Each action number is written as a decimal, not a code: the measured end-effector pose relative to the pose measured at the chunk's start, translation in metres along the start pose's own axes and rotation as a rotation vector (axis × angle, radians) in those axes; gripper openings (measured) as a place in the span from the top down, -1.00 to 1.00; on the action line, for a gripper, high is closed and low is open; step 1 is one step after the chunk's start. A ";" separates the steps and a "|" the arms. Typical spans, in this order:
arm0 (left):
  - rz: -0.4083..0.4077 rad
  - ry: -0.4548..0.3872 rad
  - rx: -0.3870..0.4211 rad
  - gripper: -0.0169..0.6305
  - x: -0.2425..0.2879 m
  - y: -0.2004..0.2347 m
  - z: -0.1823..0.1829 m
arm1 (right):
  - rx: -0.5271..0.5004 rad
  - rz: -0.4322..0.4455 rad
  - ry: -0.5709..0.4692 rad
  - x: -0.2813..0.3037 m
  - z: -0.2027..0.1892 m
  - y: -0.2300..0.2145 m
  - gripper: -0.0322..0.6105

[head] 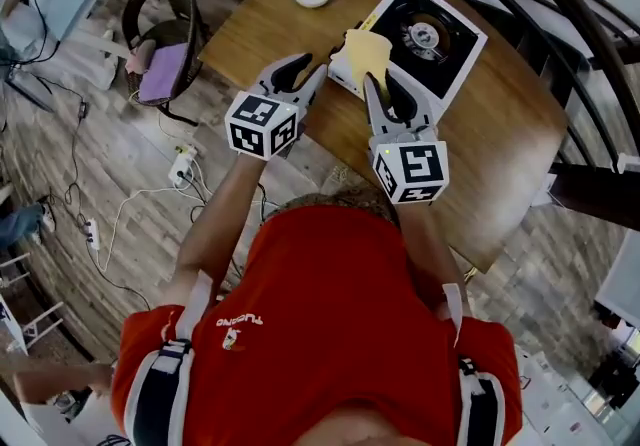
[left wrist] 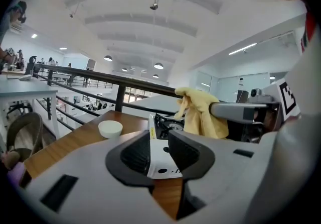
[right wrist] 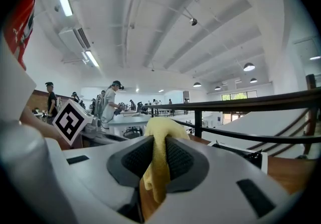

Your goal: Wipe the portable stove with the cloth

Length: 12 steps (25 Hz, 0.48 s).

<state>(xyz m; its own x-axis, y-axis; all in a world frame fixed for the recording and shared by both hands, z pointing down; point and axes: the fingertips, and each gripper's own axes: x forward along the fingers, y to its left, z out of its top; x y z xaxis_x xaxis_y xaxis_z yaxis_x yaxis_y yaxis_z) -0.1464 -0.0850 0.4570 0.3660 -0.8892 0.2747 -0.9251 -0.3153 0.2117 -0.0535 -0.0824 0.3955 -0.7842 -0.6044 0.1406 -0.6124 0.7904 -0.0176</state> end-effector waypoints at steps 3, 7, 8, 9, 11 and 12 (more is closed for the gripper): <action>-0.006 0.058 0.001 0.60 0.028 0.013 -0.011 | 0.022 0.009 0.054 0.025 -0.013 -0.010 0.63; -0.013 0.133 0.002 0.57 0.049 0.026 -0.024 | 0.063 0.011 0.133 0.050 -0.029 -0.019 0.64; -0.020 0.154 0.005 0.57 0.053 0.027 -0.027 | 0.074 0.007 0.157 0.055 -0.034 -0.020 0.64; -0.028 0.176 0.010 0.56 0.056 0.028 -0.030 | 0.086 0.003 0.183 0.060 -0.039 -0.021 0.64; -0.044 0.217 0.019 0.55 0.063 0.029 -0.036 | 0.106 0.000 0.235 0.069 -0.049 -0.024 0.63; -0.052 0.237 0.023 0.55 0.067 0.029 -0.039 | 0.113 0.000 0.263 0.073 -0.055 -0.025 0.64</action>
<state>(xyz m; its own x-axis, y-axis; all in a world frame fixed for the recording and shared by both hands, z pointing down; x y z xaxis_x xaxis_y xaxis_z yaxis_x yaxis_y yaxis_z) -0.1448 -0.1406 0.5183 0.4245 -0.7696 0.4770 -0.9053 -0.3687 0.2108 -0.0899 -0.1410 0.4603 -0.7402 -0.5463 0.3920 -0.6313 0.7653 -0.1255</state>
